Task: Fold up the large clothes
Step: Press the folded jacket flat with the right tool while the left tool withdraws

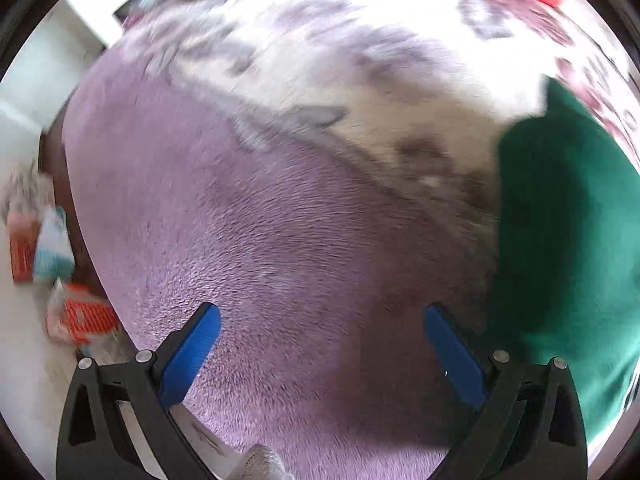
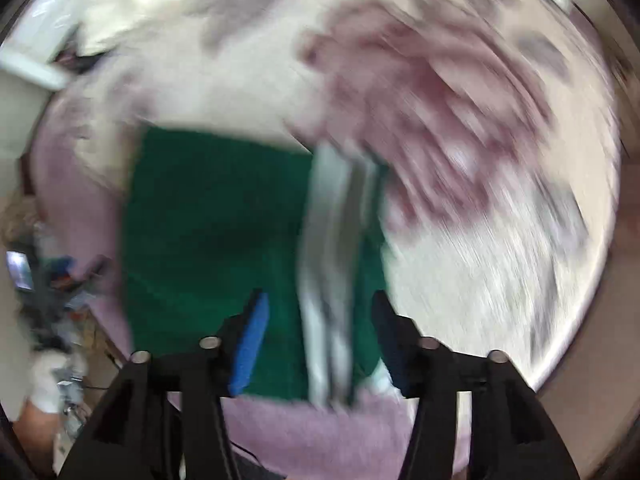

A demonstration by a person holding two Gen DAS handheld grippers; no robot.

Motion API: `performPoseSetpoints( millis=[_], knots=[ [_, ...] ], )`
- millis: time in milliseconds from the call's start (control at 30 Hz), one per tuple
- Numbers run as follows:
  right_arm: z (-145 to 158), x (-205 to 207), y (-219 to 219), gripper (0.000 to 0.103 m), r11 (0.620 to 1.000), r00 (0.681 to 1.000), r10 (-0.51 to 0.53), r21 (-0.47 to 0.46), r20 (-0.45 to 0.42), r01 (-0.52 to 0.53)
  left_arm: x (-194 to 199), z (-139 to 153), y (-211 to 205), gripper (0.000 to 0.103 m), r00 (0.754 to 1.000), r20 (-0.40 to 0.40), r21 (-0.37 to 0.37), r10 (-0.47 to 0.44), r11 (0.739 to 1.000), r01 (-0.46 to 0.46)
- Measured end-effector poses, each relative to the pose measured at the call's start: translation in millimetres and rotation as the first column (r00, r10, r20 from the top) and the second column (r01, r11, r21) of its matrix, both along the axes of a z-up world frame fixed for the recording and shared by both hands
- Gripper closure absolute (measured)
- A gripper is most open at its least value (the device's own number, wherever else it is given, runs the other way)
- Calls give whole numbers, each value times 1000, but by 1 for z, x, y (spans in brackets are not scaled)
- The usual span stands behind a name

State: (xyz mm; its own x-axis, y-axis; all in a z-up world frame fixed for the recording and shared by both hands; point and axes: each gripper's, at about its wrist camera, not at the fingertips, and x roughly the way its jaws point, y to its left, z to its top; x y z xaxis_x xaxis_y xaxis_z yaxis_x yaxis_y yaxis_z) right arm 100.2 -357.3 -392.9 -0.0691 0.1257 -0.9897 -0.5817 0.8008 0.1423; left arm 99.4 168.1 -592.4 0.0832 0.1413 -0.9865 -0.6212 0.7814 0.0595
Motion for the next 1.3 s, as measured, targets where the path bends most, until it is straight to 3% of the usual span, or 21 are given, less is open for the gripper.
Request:
performPoseSetpoints(
  millis=[133, 200, 300, 367, 400, 433, 500, 567, 600, 667, 733, 767, 800, 833, 900, 1000, 1033, 1067, 1100, 1233, 1300],
  knots=[
    [-24, 11, 129, 45, 968, 971, 236, 93, -32, -232, -1, -11, 31, 0, 995, 13, -59, 94, 994, -93],
    [-49, 5, 186, 45, 930, 927, 364, 92, -92, -356, -2, -13, 39, 0, 993, 26, -69, 113, 991, -111],
    [-104, -15, 237, 46, 835, 830, 527, -71, -183, -545, -5, -17, 43, 0, 993, 31, -83, 114, 990, -111],
    [-124, -26, 252, 64, 785, 790, 581, -123, -198, -608, -5, -22, 43, 0, 994, 31, -98, 106, 990, -102],
    [-127, -31, 260, 82, 790, 796, 564, -138, -218, -598, -7, -24, 41, 0, 994, 31, -102, 101, 990, -98],
    [-126, -31, 265, 87, 813, 823, 522, -162, -222, -559, -8, -25, 40, 0, 995, 32, -106, 97, 990, -93],
    [-115, -29, 272, 94, 819, 838, 522, -181, -158, -544, -13, -29, 35, 0, 996, 32, -116, 87, 990, -83],
    [-105, -10, 275, 103, 850, 877, 480, -252, 11, -462, -18, -34, 30, 0, 996, 20, -143, 91, 986, -87],
    [-106, 5, 273, 103, 880, 906, 424, -246, 21, -406, -20, -35, 30, 0, 995, 16, -157, 94, 983, -91],
    [-109, 28, 263, 103, 947, 949, 281, -117, -145, -298, -24, -33, 28, 0, 995, 21, -176, 95, 980, -89],
    [-102, 31, 264, 103, 950, 927, 284, -59, -245, -307, -28, -30, 26, 0, 996, 27, -168, 80, 983, -74],
    [-97, 31, 265, 101, 943, 920, 304, -56, -249, -327, -29, -30, 25, 0, 997, 22, -161, 69, 985, -65],
    [-88, 27, 269, 91, 926, 905, 351, -53, -240, -373, -31, -31, 25, 0, 998, 18, -160, 68, 985, -64],
    [-87, 22, 273, 59, 910, 893, 385, -65, -233, -409, -33, -32, 26, 0, 997, 15, -162, 70, 984, -67],
    [-96, 19, 275, 16, 873, 860, 452, -84, -237, -481, -39, -35, 26, 0, 997, 5, -168, 82, 983, -80],
    [-139, -9, 281, 16, 766, 758, 553, -148, -347, -626, -44, -42, 23, 0, 996, -8, -159, 94, 983, -94],
    [-152, -24, 283, 18, 717, 720, 592, -172, -362, -676, -46, -43, 25, 0, 995, -7, -158, 99, 983, -98],
    [-167, -44, 284, 21, 636, 667, 668, -213, -330, -742, -50, -43, 29, 0, 995, -6, -153, 103, 983, -103],
    [-177, -52, 284, 30, 621, 659, 676, -227, -329, -750, -53, -43, 30, 0, 995, -4, -150, 104, 983, -103],
    [-199, -17, 273, 50, 859, 823, 299, -240, -483, -453, -53, -36, 37, 0, 996, 9, -115, 90, 989, -89],
    [-202, 13, 250, 55, 950, 821, 54, -224, -569, -217, -55, -33, 40, 0, 995, 22, -111, 99, 989, -96]
  ],
)
